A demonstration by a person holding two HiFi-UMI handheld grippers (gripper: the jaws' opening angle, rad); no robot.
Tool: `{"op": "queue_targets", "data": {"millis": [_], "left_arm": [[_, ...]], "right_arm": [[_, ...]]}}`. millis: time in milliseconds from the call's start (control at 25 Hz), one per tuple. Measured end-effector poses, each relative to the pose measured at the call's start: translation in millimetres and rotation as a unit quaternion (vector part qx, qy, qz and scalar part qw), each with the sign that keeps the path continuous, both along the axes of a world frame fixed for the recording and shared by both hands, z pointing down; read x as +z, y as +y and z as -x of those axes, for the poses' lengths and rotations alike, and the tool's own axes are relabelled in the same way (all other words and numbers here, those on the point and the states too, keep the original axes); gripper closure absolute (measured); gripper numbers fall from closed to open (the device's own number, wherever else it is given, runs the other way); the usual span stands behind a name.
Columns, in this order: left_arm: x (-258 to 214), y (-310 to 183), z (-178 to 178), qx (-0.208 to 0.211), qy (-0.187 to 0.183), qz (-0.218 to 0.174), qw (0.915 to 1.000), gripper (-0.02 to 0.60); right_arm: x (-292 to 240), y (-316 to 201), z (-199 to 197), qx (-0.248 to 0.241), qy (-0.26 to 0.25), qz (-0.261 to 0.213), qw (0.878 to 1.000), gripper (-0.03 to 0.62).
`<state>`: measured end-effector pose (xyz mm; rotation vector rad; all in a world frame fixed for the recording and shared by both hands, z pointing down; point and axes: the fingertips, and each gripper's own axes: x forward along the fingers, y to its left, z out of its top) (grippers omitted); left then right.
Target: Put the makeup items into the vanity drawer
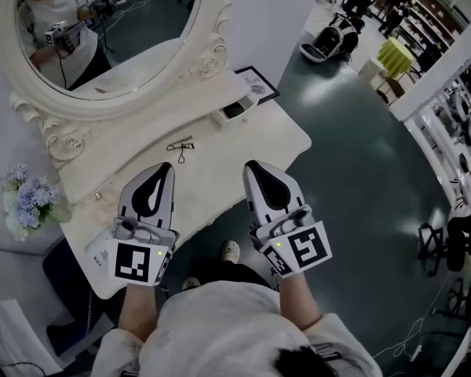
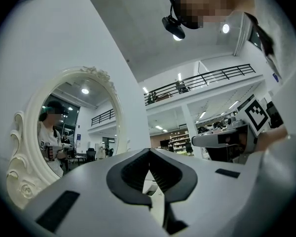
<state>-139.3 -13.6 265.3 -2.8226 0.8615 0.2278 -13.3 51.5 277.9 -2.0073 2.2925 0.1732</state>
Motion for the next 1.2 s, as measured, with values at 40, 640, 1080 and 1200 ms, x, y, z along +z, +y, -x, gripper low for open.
{"op": "queue_targets", "data": {"millis": [40,640,1080,1200], "left_arm": [[0.2,-3.9,-7.7,-0.004,-0.001,-0.001,1.0000,0.568],[21.6,-45.6,-83.1,-0.078,-0.056,0.015,0.9953,0.568],[54.2,-72.5,-81.9,-0.123,-0.104,0.057,0.9853,0.568],[66.5,-83.9,-81.7,-0.127,-0.116,0.076,0.9821,0.568]], "right_arm": [[-0.5,-5.3,-8.1,-0.004,0.001,0.000,1.000,0.566],[9.1,-70.6,-92.9,-0.088,-0.011,0.007,0.996,0.566],[34.1,-109.7,-88.4,-0.142,-0.027,0.036,0.989,0.566],[42.2,-119.2,-84.4,-0.153,-0.031,0.050,0.987,0.566]]}}
